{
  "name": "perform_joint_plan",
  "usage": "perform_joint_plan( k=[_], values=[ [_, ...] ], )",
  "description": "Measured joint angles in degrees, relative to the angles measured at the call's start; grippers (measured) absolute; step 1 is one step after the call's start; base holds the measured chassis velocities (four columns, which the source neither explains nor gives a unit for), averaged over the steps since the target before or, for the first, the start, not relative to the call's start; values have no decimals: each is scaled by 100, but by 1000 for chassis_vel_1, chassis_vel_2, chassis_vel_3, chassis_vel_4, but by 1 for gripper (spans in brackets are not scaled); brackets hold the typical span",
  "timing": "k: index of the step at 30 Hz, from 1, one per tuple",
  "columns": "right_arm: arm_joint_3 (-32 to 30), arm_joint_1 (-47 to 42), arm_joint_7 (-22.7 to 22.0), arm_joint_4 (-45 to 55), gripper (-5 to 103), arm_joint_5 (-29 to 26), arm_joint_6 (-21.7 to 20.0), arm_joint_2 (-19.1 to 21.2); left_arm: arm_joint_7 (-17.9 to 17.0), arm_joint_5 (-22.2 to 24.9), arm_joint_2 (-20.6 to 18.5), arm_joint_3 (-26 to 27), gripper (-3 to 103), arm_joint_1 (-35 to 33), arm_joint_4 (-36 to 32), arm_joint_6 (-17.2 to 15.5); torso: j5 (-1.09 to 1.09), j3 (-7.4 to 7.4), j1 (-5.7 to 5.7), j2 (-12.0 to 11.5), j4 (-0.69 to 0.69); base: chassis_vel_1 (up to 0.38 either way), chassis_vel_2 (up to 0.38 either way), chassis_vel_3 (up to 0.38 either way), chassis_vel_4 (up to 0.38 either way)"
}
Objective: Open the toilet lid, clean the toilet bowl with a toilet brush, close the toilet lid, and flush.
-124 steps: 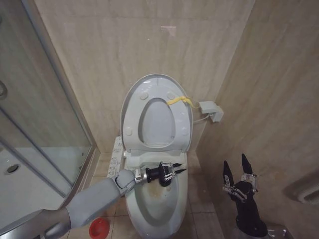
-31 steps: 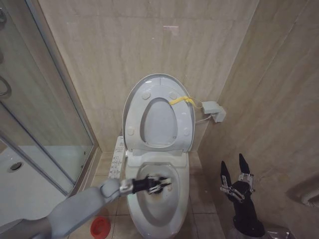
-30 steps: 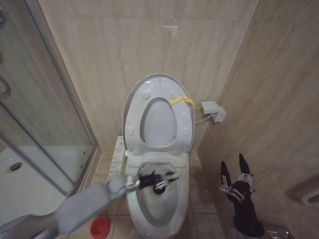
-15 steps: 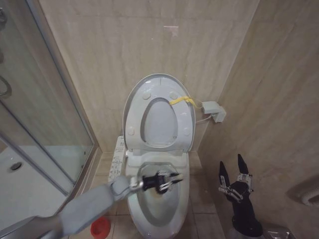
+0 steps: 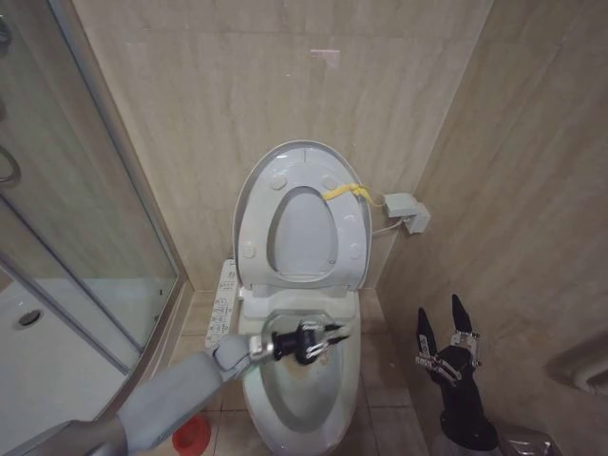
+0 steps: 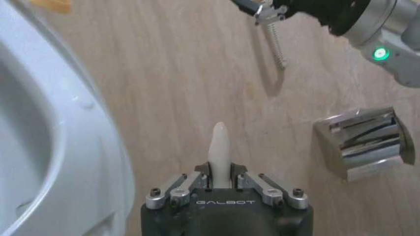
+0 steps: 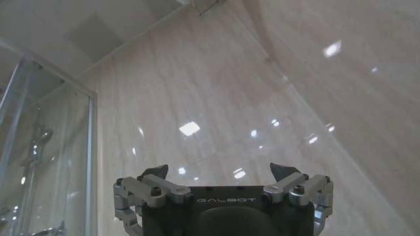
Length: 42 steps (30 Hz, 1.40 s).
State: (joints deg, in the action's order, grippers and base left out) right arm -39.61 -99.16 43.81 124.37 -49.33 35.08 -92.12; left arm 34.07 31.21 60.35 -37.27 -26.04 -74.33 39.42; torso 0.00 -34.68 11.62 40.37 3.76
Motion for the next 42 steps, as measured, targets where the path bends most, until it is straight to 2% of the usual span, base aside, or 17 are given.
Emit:
perform_joint_plan(
  k=[2, 5, 7, 8, 10, 14, 20, 22, 24, 27, 31, 32, 36, 38, 39, 40, 42],
  values=[
    [6, -3, 2, 4, 100, 5, 0, 1, 28, 0, -61, -59, 20, -3, 93, 22, 0, -1, 1, -1, -1, -67, -49, -31, -6],
    [65, -2, 3, 20, 100, 19, -7, 5, 66, 4, -343, -276, 20, -53, 330, 48, 4, -2, 1, -1, -20, 0, 0, 0, 0],
    [66, -1, 3, 18, 100, 28, -8, 5, 62, 30, -331, -307, 20, -32, 258, 27, 1, -2, 1, -1, -21, 20, 28, 16, 19],
    [57, -1, 5, 14, 100, 32, -8, 2, 33, 89, -260, -322, 20, 14, 137, -11, 0, -1, 0, -1, -20, 34, 56, 11, 15],
    [13, 0, 10, 12, 100, 33, -7, 0, -55, 215, 7, -329, 20, 118, -109, -94, 0, 0, 0, 0, -5, 0, 0, 0, 0],
    [-5, 4, 12, 13, 100, 31, -6, -1, -63, 140, 248, -314, 20, 65, -73, -112, -1, -1, 1, -1, 0, -16, -12, -8, -9],
    [-36, -3, 8, 11, 100, -14, -9, 5, 20, -56, -5, -500, 20, -115, 460, -46, 2, -1, 0, -1, -20, -4, -16, 15, 20],
    [-37, 2, 8, 8, 100, -16, -11, 6, 10, -41, 28, -468, 20, -92, 449, -52, 0, -1, 0, -1, -18, 35, 59, 2, 7],
    [-44, 16, 8, -22, 100, -11, -11, -2, -59, 105, 118, -418, 20, 96, 108, -126, -2, -1, 0, 0, -5, 0, 0, 0, 0],
    [-35, 21, 12, -34, 100, -4, -9, -3, -50, 116, 11, -420, 20, 229, 5, -127, -1, 0, 0, 0, 1, 0, 0, 0, 0],
    [6, 33, 9, -35, 100, -5, -11, 19, 39, -23, -337, -431, 20, 113, 485, -38, 1, -1, 0, 0, -7, 0, 0, 0, 0],
    [26, 41, 6, -43, 100, -6, -14, 40, 67, -68, -430, -404, 20, 10, 637, 19, 0, -1, 0, -1, -19, 0, 0, 0, 0],
    [30, 62, 5, -75, 100, -13, -17, 74, 75, -93, -404, -280, 20, -97, 653, -8, -1, -1, 0, -1, -20, 0, 0, 0, 0],
    [-12, 62, 4, -77, 100, -21, -17, 61, 23, 67, -204, -277, 20, 20, 378, -89, -2, -2, 0, -1, -13, 0, 0, 0, 0],
    [-25, 62, 2, -76, 100, -24, -17, 50, -18, 169, -96, -280, 20, 117, 152, -131, -3, -1, 1, -1, -2, 0, 0, 0, 0],
    [-37, 61, 2, -71, 100, -25, -17, 43, -49, 234, -38, -290, 20, 187, -30, -168, -2, 0, 0, 0, 1, -51, -23, -12, -16],
    [-48, 58, 1, -68, 100, -27, -17, 42, -62, 266, -28, -313, 20, 222, -129, -188, 1, 0, 0, 0, 1, -51, -40, -16, -16]
  ],
)
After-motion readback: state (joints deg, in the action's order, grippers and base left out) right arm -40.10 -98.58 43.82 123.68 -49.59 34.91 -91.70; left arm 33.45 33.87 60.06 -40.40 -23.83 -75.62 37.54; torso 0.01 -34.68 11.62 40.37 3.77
